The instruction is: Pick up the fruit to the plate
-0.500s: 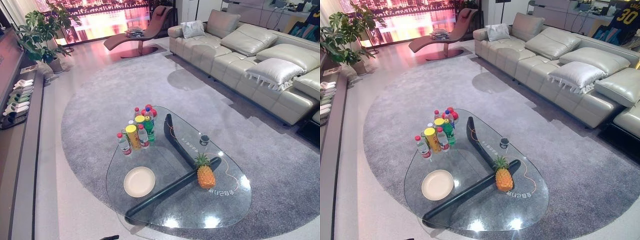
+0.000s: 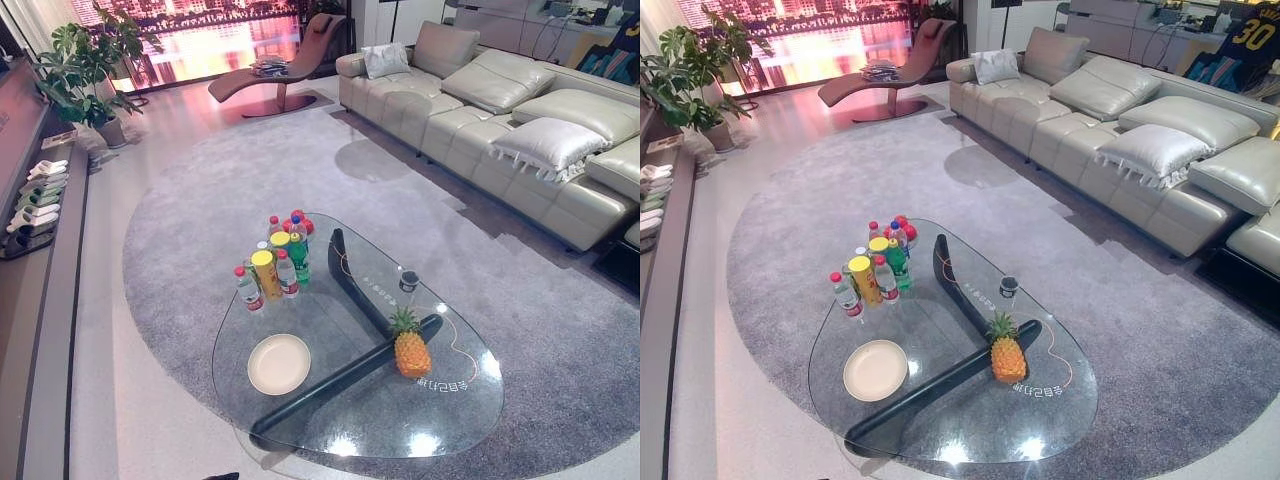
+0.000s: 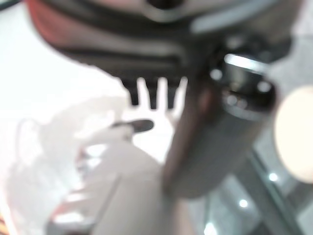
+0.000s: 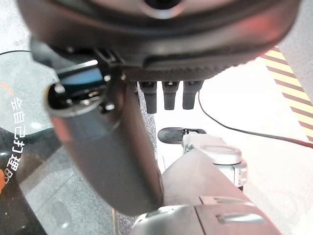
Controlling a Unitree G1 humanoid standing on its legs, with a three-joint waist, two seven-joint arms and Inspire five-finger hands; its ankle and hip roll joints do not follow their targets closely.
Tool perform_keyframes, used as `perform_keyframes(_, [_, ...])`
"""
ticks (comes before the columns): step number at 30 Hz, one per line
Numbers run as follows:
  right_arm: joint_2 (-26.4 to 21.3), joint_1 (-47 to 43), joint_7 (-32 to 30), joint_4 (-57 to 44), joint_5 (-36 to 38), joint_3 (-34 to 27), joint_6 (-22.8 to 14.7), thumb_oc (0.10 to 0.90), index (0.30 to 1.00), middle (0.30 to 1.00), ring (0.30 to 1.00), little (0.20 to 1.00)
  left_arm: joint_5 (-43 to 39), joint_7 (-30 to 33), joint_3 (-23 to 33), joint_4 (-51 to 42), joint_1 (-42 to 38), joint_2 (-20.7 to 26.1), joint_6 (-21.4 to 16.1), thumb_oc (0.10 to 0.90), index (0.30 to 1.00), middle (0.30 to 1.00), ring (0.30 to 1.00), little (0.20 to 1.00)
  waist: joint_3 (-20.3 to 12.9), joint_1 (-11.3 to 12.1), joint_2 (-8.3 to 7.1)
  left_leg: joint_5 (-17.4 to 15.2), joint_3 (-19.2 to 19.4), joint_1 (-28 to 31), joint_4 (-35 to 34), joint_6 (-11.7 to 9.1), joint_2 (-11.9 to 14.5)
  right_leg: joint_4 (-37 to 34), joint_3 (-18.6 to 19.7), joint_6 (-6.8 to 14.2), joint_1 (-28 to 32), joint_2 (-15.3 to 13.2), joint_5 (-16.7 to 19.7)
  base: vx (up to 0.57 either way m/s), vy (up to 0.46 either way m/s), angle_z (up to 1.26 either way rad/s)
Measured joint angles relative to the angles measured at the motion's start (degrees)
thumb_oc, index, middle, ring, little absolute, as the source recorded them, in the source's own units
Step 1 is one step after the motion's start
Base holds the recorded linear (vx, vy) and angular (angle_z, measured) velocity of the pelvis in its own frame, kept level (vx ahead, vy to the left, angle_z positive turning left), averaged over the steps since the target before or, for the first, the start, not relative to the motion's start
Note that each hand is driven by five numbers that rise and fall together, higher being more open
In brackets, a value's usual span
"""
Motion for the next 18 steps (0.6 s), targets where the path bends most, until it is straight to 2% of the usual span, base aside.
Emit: perform_keyframes(18, [0.1, 0.0, -0.2, 1.7, -0.1, 0.0, 0.5, 0.8, 0.9, 0.9, 0.9, 0.9, 0.0, 0.2, 1.2, 0.7, 0.0, 0.0, 0.3, 0.8, 0.9, 0.9, 0.9, 0.9, 0.1, 0.1, -0.16, 0.0, 0.0, -0.3, 0.0, 0.0, 0.0, 0.0, -0.1, 0.0, 0.0, 0.0, 0.0, 0.02, -0.001, 0.0])
